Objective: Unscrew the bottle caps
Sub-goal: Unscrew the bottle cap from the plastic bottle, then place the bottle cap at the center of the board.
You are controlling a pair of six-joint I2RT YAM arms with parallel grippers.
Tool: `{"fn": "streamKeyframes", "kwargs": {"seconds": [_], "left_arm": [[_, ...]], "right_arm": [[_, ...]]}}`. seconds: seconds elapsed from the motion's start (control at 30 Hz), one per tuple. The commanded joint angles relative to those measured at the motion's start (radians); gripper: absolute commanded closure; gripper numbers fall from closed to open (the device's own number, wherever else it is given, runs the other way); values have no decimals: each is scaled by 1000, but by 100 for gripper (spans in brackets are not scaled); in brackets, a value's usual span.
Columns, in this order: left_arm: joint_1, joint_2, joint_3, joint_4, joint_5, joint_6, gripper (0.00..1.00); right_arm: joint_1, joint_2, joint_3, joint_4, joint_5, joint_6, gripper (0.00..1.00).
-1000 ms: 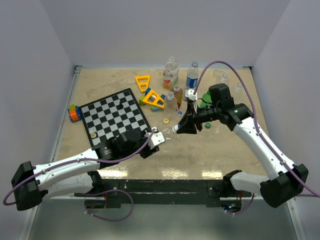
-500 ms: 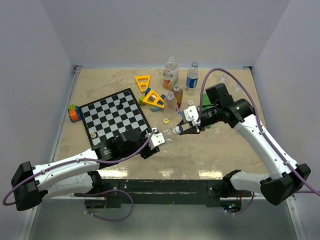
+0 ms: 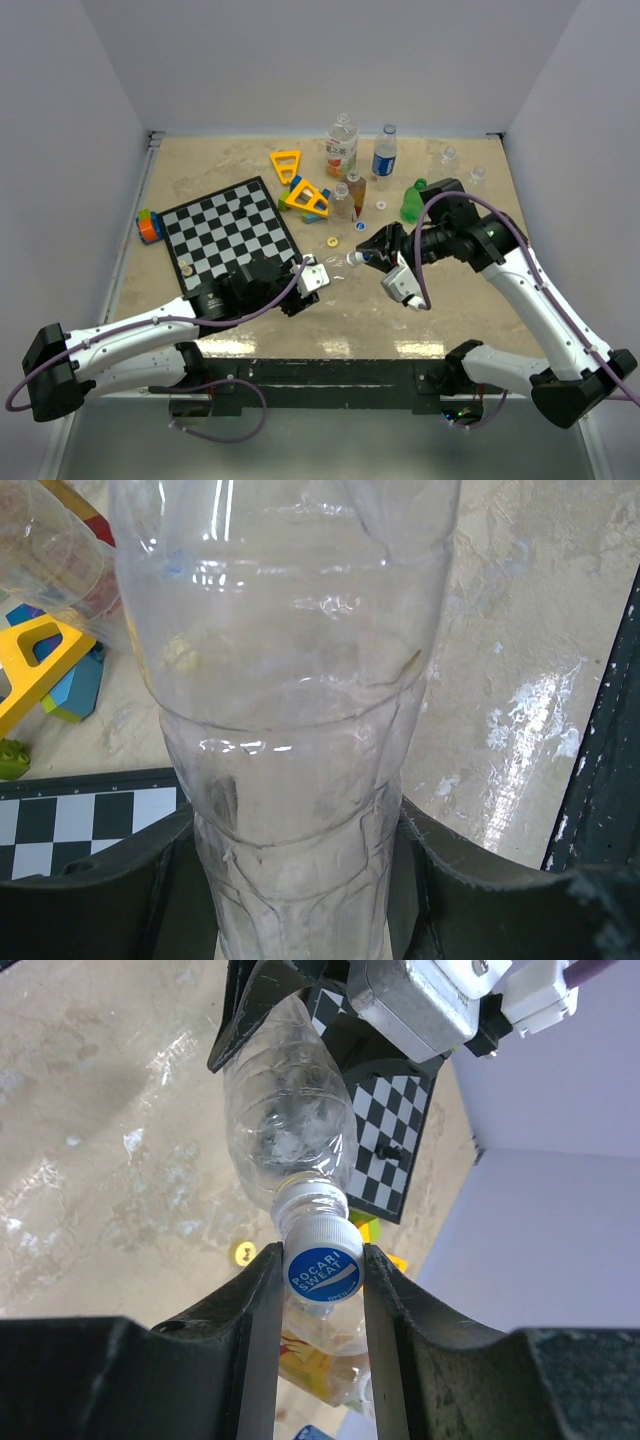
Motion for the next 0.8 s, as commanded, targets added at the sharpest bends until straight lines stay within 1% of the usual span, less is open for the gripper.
{"fn": "streamKeyframes", "kwargs": {"seconds": [0.0,0.1,0.13,0.2,0.3,0.33,0.37,0.4,0.43,0.47,0.5,0.57,0.6,0.7,0.77], "left_arm": [[5,-5,33,36,11,-3,100],[5,-8,32,33,4,-3,100],[5,-11,32,35,-24,-3,100],[5,-10,32,35,-35,-3,100],[5,-14,33,33,-40,-3,100],[5,-16,33,33,-42,-3,100],[5,-17,35,33,-40,-4,100],[5,-19,35,32,-39,-3,100],[5,-25,37,30,-39,-3,100],[5,-30,37,30,-40,-3,100],[5,-31,37,30,-40,-1,100],[5,-42,37,27,-42,-1,100],[5,-49,37,29,-39,-1,100],[5,-65,37,29,-40,-1,100],[5,-68,35,29,-43,2,100]], "right_arm": [[4,-55,-18,-1,-4,-70,100],[2,-96,-51,2,-3,-15,100],[-2,-112,-58,2,-4,11,100],[-27,-153,-71,3,-13,63,100],[-91,-216,-72,19,-41,214,100],[-119,-234,-76,46,-37,285,100],[-145,-257,-88,108,-18,406,100],[-165,-280,-111,193,34,543,100],[-174,-302,-148,292,116,700,100],[-185,-310,-180,345,196,785,100],[-194,-307,-224,380,285,825,100],[-228,-266,-297,416,403,879,100],[-264,-226,-323,410,417,873,100],[-451,-106,-349,390,370,826,100],[-568,-42,-363,419,355,800,100]]}}
